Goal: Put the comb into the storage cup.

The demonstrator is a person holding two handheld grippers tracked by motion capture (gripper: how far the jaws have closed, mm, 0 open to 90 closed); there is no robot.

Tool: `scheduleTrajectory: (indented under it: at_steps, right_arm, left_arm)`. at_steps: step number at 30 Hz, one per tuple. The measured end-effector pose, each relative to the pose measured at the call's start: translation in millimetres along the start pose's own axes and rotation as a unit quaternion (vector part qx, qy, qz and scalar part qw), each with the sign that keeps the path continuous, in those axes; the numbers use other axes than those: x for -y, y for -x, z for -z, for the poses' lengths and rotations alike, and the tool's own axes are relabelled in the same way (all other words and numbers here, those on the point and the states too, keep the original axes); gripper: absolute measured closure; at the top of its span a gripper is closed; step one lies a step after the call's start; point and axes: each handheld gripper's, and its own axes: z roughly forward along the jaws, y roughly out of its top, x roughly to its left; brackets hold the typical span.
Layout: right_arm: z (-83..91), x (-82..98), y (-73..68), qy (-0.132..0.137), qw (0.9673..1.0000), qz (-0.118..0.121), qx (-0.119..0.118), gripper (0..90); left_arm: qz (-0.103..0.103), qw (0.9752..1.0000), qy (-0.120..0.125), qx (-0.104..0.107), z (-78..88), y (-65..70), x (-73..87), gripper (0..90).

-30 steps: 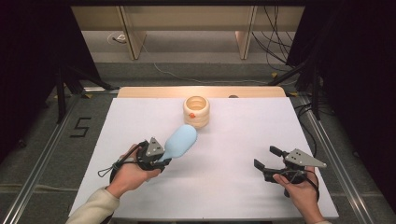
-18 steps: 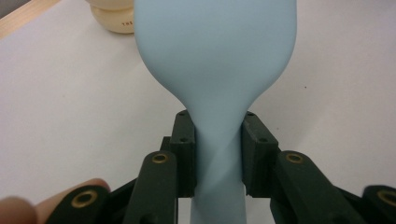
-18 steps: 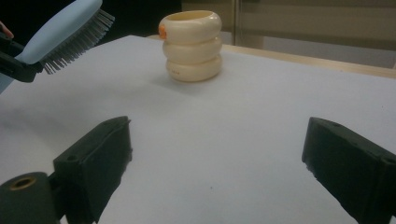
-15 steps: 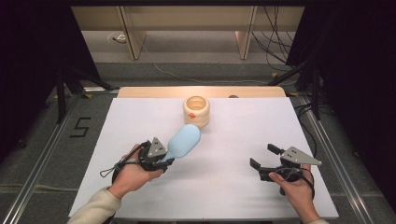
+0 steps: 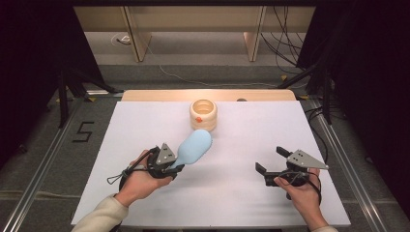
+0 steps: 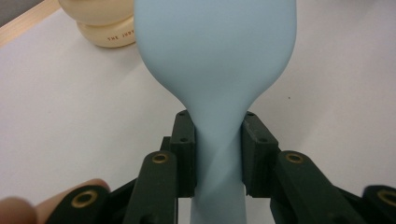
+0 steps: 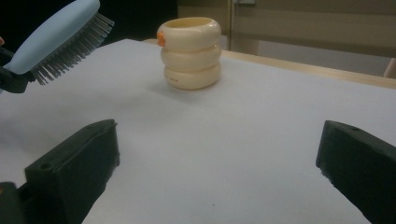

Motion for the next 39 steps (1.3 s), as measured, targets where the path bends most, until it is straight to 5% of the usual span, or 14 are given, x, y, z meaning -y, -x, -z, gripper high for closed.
scheduleTrajectory:
  at_steps: [39]
  right_arm:
    - [-33.3,-13.3,-26.4,0.014,0.998,-0.029,-0.055,0.5]
  left_arm:
    - [-0.004,0.9996,0.026,0.004,-16.4,21.9,-11.0,69.5]
